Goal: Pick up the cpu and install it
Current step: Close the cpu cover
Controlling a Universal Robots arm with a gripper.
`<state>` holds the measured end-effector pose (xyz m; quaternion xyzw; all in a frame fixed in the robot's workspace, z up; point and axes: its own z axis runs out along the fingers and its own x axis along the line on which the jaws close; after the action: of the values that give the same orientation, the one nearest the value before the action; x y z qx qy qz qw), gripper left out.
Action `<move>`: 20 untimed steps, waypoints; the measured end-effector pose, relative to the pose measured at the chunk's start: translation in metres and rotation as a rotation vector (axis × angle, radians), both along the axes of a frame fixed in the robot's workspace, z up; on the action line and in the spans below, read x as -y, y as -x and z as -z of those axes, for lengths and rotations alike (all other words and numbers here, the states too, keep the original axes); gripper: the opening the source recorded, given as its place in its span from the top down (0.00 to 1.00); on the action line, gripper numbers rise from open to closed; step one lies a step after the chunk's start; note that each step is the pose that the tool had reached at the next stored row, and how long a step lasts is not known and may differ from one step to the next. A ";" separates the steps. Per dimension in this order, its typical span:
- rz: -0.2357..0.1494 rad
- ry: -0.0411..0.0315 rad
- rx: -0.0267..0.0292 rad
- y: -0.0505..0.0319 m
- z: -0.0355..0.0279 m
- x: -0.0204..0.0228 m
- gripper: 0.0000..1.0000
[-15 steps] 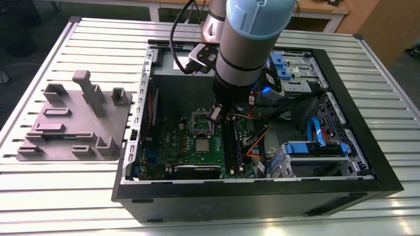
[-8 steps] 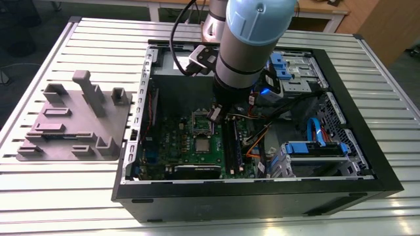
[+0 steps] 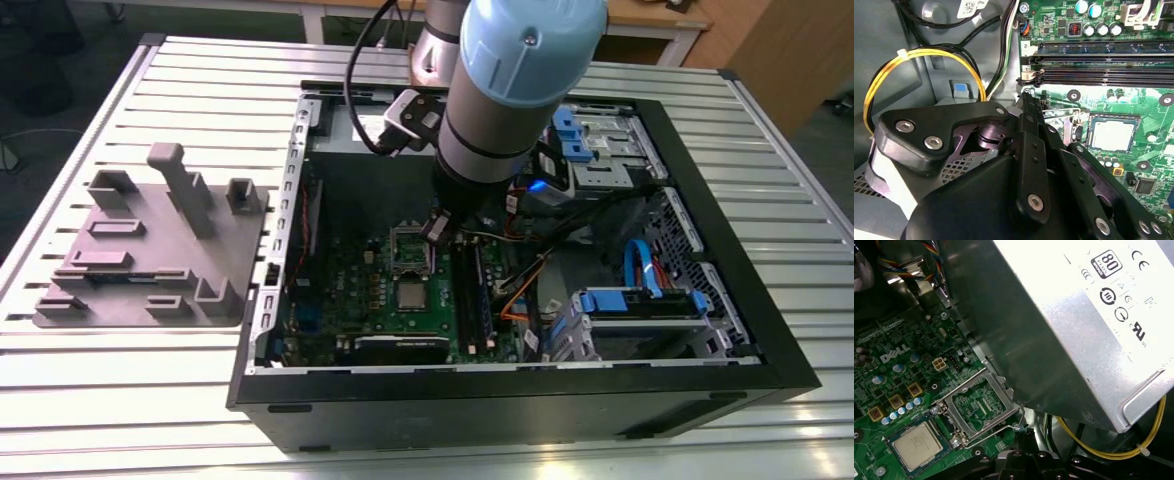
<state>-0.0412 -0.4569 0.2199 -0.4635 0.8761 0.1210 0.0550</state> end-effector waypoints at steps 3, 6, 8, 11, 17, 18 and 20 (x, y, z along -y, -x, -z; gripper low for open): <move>0.000 -0.0003 0.0001 0.0000 0.0002 0.0000 0.90; 0.000 -0.0014 0.0000 -0.0003 0.0014 -0.0007 0.90; 0.000 -0.0036 0.0001 -0.0004 0.0030 -0.0017 0.90; 0.000 -0.0115 0.0000 -0.0003 0.0056 -0.0020 0.90; 0.000 -0.0229 0.0000 -0.0003 0.0095 -0.0021 0.90; 0.000 -0.0230 0.0000 -0.0003 0.0095 -0.0021 0.90; 0.000 -0.0232 0.0000 -0.0004 0.0097 -0.0021 0.90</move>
<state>-0.0408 -0.4548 0.2102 -0.4629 0.8746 0.1312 0.0604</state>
